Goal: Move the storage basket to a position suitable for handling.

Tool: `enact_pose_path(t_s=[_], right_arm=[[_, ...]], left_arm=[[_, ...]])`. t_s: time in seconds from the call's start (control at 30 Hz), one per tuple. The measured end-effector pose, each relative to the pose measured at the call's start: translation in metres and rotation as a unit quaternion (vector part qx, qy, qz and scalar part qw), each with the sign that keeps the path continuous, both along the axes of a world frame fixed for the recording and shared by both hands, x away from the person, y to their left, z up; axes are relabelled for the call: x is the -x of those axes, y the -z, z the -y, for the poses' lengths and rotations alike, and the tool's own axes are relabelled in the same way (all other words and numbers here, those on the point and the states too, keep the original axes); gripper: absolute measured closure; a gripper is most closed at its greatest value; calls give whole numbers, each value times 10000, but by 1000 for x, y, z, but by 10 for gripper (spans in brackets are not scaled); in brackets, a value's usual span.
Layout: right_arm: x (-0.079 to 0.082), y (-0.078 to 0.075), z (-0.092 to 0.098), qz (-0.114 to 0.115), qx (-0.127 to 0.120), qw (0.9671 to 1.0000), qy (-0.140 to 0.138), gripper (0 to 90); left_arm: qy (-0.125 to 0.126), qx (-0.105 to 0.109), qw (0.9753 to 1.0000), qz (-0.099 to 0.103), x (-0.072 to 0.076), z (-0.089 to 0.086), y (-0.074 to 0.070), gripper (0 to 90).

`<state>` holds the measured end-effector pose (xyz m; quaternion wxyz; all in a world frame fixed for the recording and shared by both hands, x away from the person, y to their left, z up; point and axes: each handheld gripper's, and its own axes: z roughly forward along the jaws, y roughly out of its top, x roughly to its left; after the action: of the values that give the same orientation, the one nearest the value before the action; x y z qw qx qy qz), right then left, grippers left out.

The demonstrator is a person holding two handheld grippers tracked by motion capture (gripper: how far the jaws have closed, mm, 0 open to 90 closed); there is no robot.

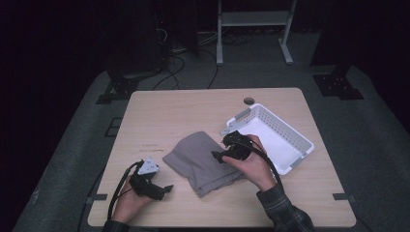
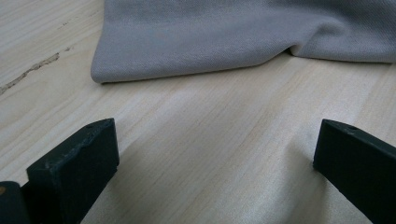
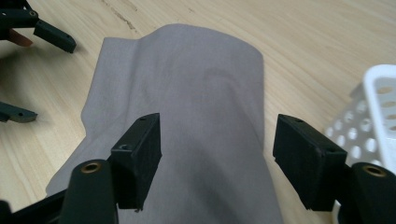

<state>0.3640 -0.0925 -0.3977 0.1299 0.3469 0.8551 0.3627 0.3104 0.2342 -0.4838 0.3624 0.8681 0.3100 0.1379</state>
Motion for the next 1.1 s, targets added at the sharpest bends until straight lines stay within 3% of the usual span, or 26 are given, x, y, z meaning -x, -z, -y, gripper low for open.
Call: enact_pose_path(t_s=[0.17, 0.57, 1.1], right_arm=[[-5, 8, -9, -133, 10, 9999, -11, 305], [-16, 23, -28, -215, 53, 9997, -51, 316], [-23, 41, -39, -344, 76, 9994, 27, 288]], left_arm=[[3, -4, 10000, 6, 0, 0, 0, 0], [18, -7, 10000, 1, 0, 0, 0, 0], [40, -25, 10000, -4, 1, 0, 0, 0]])
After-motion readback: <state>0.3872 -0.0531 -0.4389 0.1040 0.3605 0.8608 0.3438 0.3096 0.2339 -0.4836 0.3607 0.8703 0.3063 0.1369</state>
